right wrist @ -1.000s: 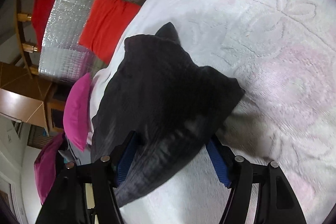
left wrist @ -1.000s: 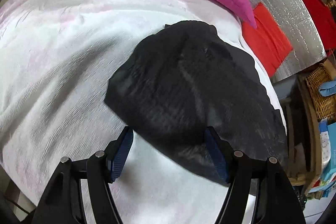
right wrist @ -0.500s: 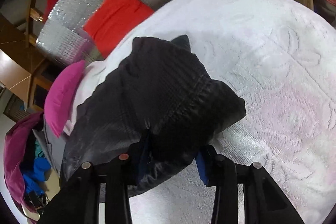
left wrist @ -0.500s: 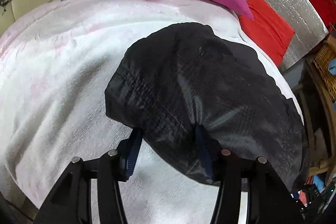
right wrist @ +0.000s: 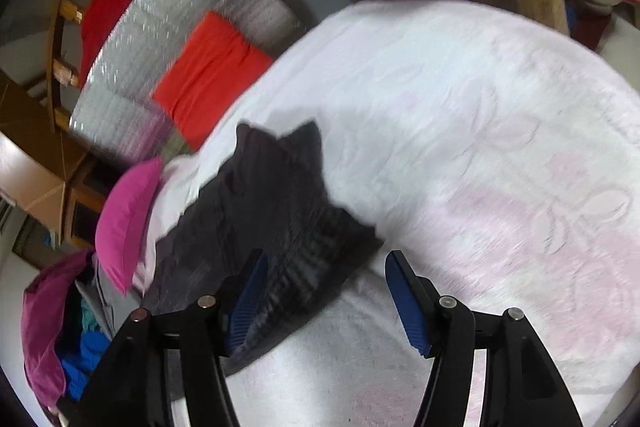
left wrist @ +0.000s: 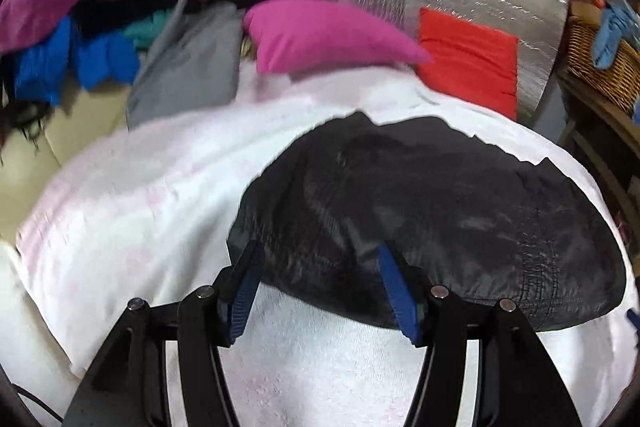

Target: Fold large clothes

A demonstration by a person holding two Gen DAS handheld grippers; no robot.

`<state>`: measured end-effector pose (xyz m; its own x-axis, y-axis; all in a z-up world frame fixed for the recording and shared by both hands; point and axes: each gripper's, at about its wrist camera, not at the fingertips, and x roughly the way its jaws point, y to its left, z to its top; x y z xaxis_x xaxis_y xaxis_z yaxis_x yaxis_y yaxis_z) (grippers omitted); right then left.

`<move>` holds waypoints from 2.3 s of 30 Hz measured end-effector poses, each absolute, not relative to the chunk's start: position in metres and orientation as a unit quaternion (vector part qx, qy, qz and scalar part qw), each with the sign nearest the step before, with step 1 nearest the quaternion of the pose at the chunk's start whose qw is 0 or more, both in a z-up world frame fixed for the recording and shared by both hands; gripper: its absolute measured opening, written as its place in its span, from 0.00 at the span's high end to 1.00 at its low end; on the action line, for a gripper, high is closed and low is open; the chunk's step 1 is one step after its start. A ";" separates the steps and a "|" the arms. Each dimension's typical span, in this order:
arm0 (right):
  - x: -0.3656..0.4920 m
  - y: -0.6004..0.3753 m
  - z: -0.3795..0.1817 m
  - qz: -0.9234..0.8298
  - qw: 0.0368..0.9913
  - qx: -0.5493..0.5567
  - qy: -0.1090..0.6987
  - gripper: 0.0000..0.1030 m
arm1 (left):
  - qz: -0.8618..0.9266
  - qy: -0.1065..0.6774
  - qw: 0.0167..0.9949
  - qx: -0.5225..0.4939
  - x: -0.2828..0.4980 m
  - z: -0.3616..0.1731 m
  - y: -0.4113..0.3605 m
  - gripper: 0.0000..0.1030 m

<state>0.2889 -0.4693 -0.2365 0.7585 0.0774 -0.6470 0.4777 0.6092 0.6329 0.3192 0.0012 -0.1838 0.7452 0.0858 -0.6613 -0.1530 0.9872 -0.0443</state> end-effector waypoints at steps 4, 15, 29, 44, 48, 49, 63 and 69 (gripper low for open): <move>0.283 -0.479 -0.230 -0.147 0.843 0.423 0.298 0.36 | 0.056 0.339 0.939 -0.033 0.322 -0.179 -0.005 0.41; 0.323 -0.473 -0.246 -0.140 0.858 0.338 0.361 0.63 | 0.043 0.345 0.937 -0.019 0.323 -0.180 -0.018 0.41; 0.313 -0.467 -0.234 -0.174 0.863 0.312 0.356 0.68 | 0.040 0.355 0.934 -0.002 0.326 -0.183 -0.023 0.40; 0.230 -0.342 -0.157 -0.136 0.954 0.111 0.242 0.26 | 0.044 0.295 0.954 0.014 0.264 -0.137 -0.021 0.16; 0.207 -0.307 -0.139 -0.127 0.962 0.056 0.237 0.26 | 0.055 0.282 0.957 0.032 0.239 -0.107 -0.020 0.16; 0.201 -0.302 -0.131 -0.120 0.962 0.054 0.239 0.26 | 0.061 0.272 0.960 0.036 0.231 -0.096 -0.020 0.16; 0.110 -0.266 -0.026 -0.108 0.966 0.037 0.231 0.21 | 0.042 0.177 0.982 0.055 0.122 0.005 -0.037 0.06; 0.059 -0.266 0.005 -0.119 0.967 0.049 0.222 0.21 | 0.040 0.172 0.983 0.047 0.091 0.028 -0.038 0.06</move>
